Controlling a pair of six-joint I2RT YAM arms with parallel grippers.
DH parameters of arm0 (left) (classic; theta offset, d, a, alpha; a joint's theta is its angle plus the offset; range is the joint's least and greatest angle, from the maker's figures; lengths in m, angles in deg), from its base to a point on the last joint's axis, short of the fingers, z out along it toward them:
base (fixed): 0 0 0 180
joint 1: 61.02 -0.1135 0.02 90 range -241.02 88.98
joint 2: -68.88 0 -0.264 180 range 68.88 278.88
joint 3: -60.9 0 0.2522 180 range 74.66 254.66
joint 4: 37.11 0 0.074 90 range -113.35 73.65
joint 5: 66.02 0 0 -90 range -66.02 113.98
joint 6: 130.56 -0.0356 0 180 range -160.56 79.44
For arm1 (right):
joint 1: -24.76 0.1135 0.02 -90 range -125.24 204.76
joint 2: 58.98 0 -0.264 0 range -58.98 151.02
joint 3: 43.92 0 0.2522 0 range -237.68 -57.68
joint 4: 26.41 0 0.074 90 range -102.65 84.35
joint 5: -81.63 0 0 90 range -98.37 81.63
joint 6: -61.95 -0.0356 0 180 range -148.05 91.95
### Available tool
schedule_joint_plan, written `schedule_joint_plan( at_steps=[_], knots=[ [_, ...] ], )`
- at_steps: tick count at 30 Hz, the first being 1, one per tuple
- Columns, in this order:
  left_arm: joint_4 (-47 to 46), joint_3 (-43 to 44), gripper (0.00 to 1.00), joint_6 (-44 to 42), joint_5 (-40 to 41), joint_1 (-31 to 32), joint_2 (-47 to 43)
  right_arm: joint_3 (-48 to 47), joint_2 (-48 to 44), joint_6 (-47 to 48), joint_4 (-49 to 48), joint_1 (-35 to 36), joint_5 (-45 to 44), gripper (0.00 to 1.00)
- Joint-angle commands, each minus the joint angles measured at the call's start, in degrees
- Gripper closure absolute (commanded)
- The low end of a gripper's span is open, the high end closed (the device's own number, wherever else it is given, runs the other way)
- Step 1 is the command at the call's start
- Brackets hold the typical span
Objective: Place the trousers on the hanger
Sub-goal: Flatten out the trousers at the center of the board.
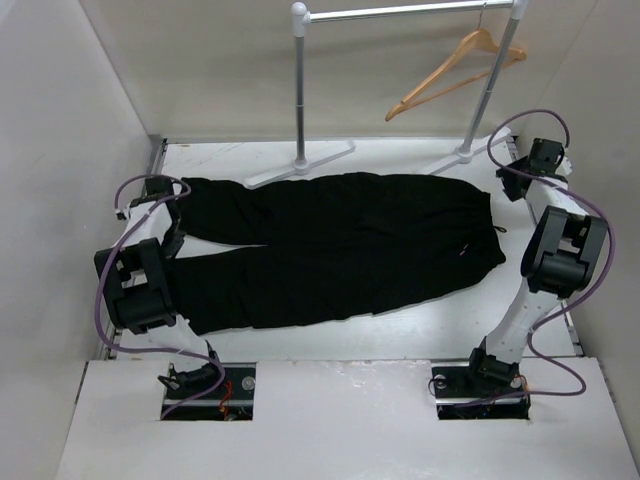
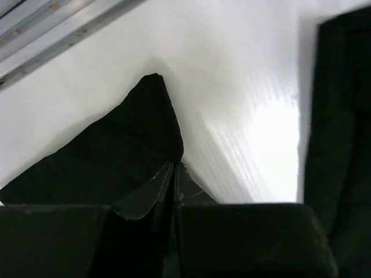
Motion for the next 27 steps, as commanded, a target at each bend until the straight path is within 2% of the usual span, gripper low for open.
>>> schedule_joint_plan(
  at_steps=[1,4,7,12,13,14,15,17,19,22,24,27],
  knots=[
    [-1.75,3.84,0.97,-1.88,-0.49,1.42,1.94,-1.54,-2.12,0.31,1.07,0.85,-2.61,0.44],
    [-1.23,5.95,0.92,-4.33,0.3,1.42,4.23,5.29,-10.46,0.14,0.46,2.51,-5.32,0.41],
    [-0.44,7.89,0.72,-7.85,1.01,0.9,5.2,14.17,-21.0,-0.91,-0.6,6.72,-8.14,0.39],
    [0.0,4.39,0.48,-7.33,2.94,0.98,-4.36,26.4,-35.78,-1.18,-1.04,16.74,-9.29,0.44],
    [0.44,2.9,0.45,-7.16,2.51,0.9,-6.82,28.5,-38.5,-1.01,-0.69,18.68,-8.94,0.47],
    [1.4,1.14,0.43,-6.89,2.07,0.63,-9.45,30.53,-40.96,-1.0,-0.17,20.35,-8.42,0.53],
    [2.54,-0.96,0.42,-6.19,1.54,0.28,-12.44,32.2,-43.51,-0.92,0.54,22.11,-7.45,0.65],
    [5.0,-5.27,0.42,-4.79,0.14,-0.94,-18.41,35.37,-48.09,-0.48,2.38,26.15,-4.74,0.83],
    [8.16,-9.22,0.43,-3.03,-0.83,-2.96,-25.0,38.27,-51.87,-0.04,4.66,30.97,-2.62,0.89],
    [14.05,-14.76,0.44,2.23,-3.11,-6.56,-34.23,41.09,-55.48,0.14,7.74,37.66,-1.73,0.87],
    [18.0,-18.54,0.46,6.62,-6.7,-8.59,-38.73,42.23,-57.07,0.4,9.33,41.62,-1.38,0.78],
    [21.1,-24.95,0.47,13.48,-12.42,-9.21,-42.34,43.46,-57.6,2.07,10.65,45.41,-0.15,0.59]
  ],
)
